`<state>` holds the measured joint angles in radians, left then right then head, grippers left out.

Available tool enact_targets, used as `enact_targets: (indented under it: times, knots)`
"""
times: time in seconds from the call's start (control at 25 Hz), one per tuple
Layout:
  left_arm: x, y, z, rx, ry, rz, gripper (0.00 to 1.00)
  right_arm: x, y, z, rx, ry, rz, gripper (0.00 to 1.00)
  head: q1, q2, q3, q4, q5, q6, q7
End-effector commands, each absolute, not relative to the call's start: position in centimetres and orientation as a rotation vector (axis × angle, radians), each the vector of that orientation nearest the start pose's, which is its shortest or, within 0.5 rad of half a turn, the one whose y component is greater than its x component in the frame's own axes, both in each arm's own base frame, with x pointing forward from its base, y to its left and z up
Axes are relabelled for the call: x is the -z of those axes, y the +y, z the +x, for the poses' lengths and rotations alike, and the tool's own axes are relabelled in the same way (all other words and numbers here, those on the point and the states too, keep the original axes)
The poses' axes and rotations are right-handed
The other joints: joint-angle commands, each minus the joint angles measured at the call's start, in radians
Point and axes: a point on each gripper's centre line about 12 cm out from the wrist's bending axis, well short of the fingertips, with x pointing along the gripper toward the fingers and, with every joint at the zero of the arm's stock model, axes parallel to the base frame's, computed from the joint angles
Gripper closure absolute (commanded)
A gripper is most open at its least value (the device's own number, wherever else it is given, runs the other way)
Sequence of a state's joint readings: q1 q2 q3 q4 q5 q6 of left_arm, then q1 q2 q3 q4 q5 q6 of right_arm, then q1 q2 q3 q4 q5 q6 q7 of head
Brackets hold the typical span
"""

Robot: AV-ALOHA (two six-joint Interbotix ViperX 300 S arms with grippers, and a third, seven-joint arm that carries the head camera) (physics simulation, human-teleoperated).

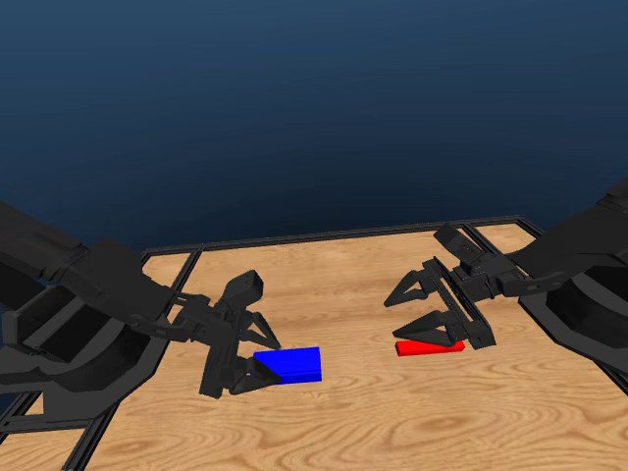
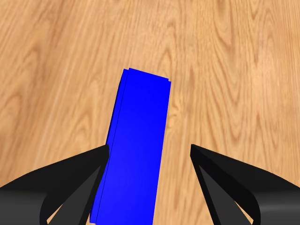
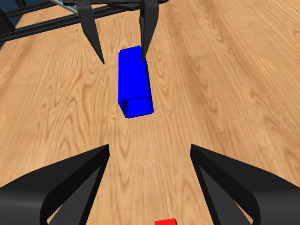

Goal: Insert peg into socket

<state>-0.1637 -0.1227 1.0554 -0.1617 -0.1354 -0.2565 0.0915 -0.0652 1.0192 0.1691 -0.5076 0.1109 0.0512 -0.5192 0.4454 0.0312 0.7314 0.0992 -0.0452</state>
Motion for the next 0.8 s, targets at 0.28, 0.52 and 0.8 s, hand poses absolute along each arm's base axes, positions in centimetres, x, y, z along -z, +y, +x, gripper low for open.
enact_targets:
  times: [0.28, 0.52, 0.8]
  knots:
    - [-7.4, -4.9, 28.5, -0.074, 0.842, -0.376, 0.00, -14.1, 2.1, 31.1, 0.049, 0.428, 0.239, 0.00, 0.013, 0.019, -0.012, 0.001, -0.009, -0.006, -0.024]
    - [-6.3, -4.9, 28.0, -0.077, 0.846, -0.362, 1.00, -13.2, 2.6, 30.0, 0.049, 0.506, 0.272, 0.00, 0.018, 0.020, -0.011, 0.000, -0.007, -0.013, -0.039]
    - [-6.3, -5.1, 28.1, -0.070, 0.831, -0.355, 1.00, -10.6, 3.3, 27.4, 0.061, 0.647, 0.329, 0.00, 0.002, 0.014, -0.008, -0.009, 0.001, -0.028, -0.081]
